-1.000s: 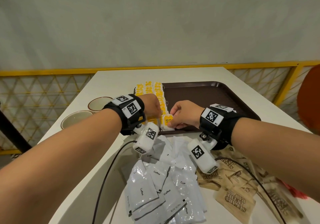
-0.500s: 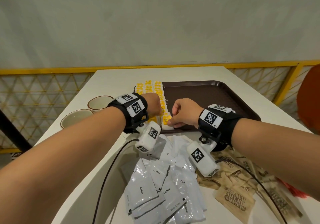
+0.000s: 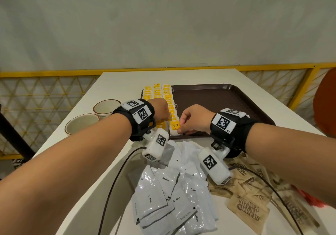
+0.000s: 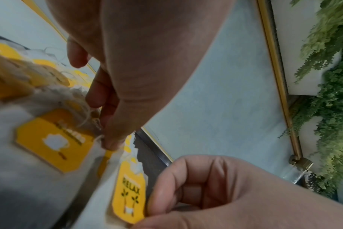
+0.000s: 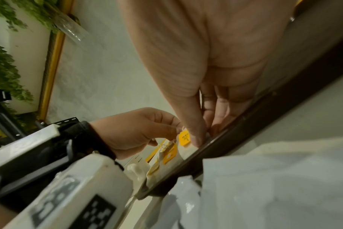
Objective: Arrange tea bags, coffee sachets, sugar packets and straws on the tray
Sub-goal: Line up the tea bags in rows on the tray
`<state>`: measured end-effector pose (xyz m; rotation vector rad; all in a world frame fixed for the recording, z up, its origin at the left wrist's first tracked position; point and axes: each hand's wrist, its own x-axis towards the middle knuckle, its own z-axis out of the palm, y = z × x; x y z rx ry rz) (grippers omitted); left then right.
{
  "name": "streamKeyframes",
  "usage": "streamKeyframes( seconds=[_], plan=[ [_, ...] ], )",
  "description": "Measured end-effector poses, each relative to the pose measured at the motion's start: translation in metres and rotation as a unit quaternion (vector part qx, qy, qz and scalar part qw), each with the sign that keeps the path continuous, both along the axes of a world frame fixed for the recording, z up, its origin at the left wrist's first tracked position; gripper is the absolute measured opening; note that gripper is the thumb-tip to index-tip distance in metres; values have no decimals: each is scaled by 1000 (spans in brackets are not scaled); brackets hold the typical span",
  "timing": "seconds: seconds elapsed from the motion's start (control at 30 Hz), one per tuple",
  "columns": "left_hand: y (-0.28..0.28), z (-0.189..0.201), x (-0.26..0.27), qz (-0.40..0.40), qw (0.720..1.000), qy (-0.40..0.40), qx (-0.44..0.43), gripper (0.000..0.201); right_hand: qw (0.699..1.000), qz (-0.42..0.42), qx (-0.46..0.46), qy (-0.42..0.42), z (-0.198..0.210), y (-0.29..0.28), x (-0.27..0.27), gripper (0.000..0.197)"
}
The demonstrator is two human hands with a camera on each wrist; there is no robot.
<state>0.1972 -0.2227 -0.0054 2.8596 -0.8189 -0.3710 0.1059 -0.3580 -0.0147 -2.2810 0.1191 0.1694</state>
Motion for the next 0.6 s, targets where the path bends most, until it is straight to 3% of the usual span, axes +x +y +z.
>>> streamKeyframes(
  seconds=[0.2, 0.4, 0.6],
  plan=[
    [0, 0, -3, 12, 1000, 10, -16, 22, 1000, 0, 0, -20, -5, 5, 0, 13],
    [9, 10, -7, 42, 995, -18, -91, 16, 1000, 3, -1, -18, 2, -2, -3, 19],
    [21, 19, -13, 39, 994, 0, -105, 7, 999, 48, 6, -6, 4, 1, -2, 11]
  ],
)
